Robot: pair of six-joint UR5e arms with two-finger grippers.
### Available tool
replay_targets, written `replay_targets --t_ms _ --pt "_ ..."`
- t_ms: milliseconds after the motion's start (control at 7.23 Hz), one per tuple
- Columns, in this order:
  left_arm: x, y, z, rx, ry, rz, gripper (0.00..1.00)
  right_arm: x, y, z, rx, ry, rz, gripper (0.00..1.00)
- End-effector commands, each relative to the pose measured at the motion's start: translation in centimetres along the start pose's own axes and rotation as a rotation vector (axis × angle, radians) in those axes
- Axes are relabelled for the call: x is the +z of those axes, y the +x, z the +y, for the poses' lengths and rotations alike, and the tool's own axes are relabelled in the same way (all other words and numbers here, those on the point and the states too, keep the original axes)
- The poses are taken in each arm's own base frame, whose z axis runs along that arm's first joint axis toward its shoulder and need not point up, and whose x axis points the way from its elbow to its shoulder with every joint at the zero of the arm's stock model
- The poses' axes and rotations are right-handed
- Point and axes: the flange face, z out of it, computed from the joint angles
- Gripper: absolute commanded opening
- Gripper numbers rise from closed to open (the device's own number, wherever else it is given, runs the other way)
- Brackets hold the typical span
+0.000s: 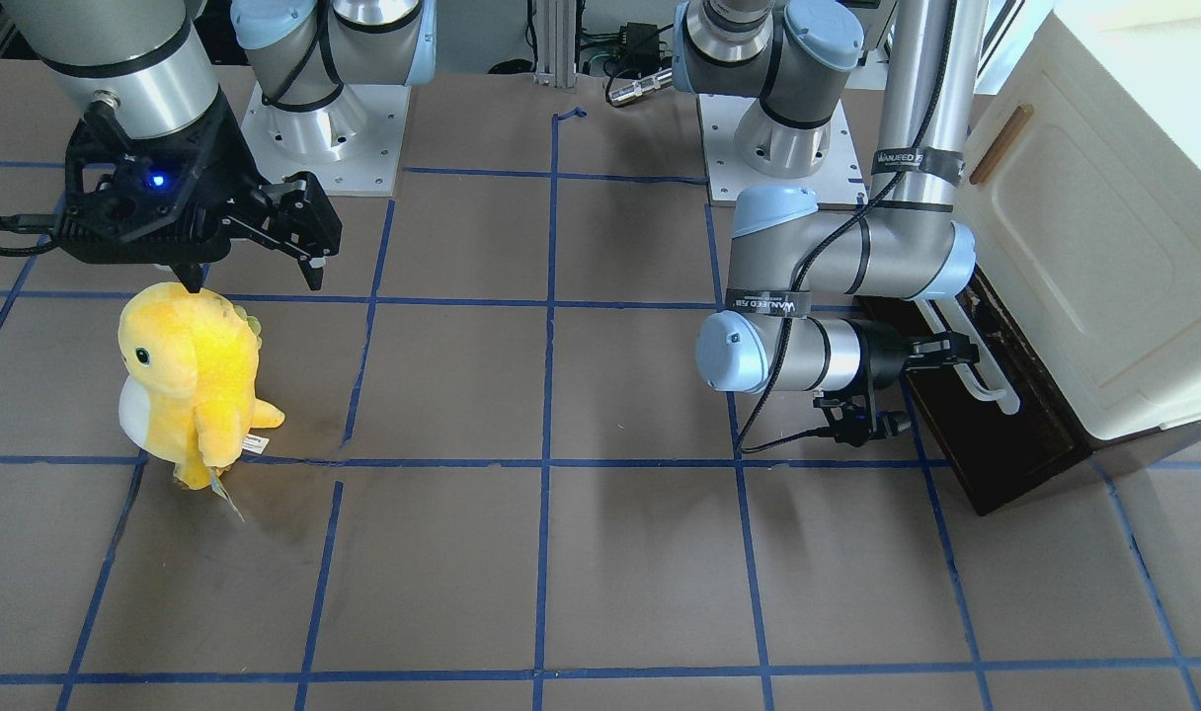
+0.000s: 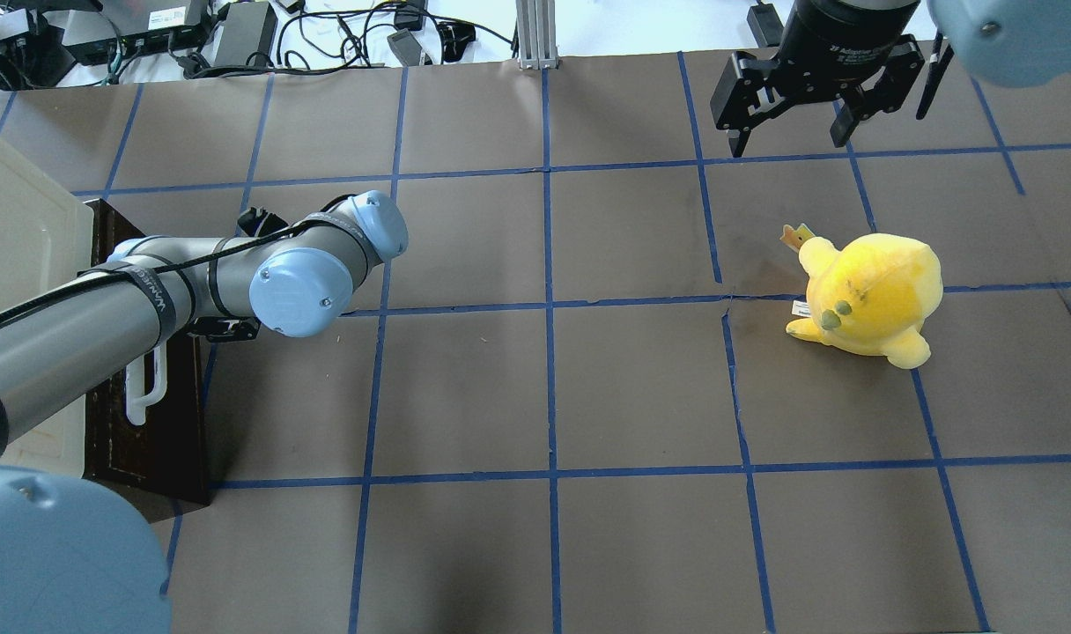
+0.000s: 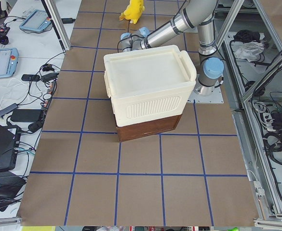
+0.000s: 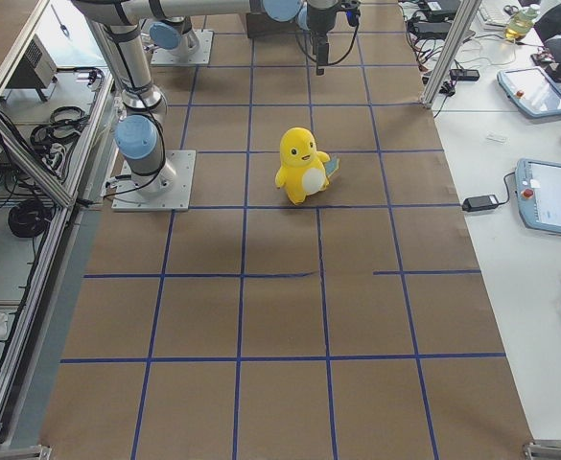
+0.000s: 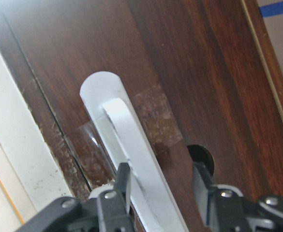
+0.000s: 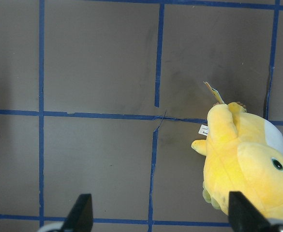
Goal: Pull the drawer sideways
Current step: 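Pull the handle with the left gripper, sliding the drawer outward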
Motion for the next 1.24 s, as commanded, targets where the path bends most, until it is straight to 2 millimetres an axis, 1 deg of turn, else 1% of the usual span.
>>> replay_targets --t_ms 0,691,1106 --pt "0.04 0.04 -0.01 0.001 -0.001 0.001 0.42 0.0 0.0 0.0 0.0 0.0 0.0 1.0" --pt "-0.25 -0.53 0.16 -0.004 0.005 0.002 0.35 0.0 0.0 0.0 0.0 0.0 0.0 1.0" --pt "-0.38 -0.86 0.13 -0.006 0.008 0.003 0.34 0.0 0.0 0.0 0.0 0.0 0.0 1.0"
